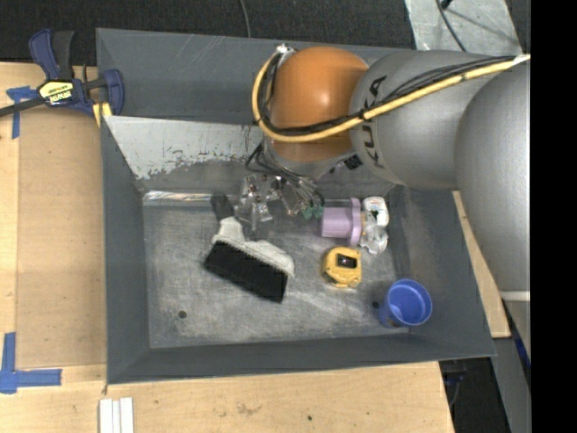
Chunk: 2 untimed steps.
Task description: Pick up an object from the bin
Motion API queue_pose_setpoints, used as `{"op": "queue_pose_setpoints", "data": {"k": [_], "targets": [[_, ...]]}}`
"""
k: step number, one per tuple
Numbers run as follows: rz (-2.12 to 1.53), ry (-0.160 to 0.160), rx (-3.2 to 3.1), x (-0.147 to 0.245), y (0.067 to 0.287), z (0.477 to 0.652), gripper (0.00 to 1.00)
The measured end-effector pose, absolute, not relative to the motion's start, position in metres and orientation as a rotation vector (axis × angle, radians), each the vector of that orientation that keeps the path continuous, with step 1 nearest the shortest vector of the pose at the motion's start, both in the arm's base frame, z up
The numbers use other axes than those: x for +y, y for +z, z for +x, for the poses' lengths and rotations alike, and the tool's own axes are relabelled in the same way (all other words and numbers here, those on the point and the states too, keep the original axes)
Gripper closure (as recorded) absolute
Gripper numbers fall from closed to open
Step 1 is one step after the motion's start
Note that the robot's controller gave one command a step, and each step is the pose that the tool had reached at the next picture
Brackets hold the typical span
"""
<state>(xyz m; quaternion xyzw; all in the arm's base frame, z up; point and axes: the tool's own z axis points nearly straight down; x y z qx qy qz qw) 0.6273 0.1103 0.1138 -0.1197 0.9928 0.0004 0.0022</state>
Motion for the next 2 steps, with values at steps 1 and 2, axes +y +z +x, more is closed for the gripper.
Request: {"op": "queue_pose_setpoints", "data": {"k": [1, 2], "targets": [[-0.374, 0.001, 3.116, 0.1102, 0.1137, 0.6272, 0.00], [-0.374, 0.001, 3.116, 0.1102, 0.1137, 0.6271, 0.00]]}}
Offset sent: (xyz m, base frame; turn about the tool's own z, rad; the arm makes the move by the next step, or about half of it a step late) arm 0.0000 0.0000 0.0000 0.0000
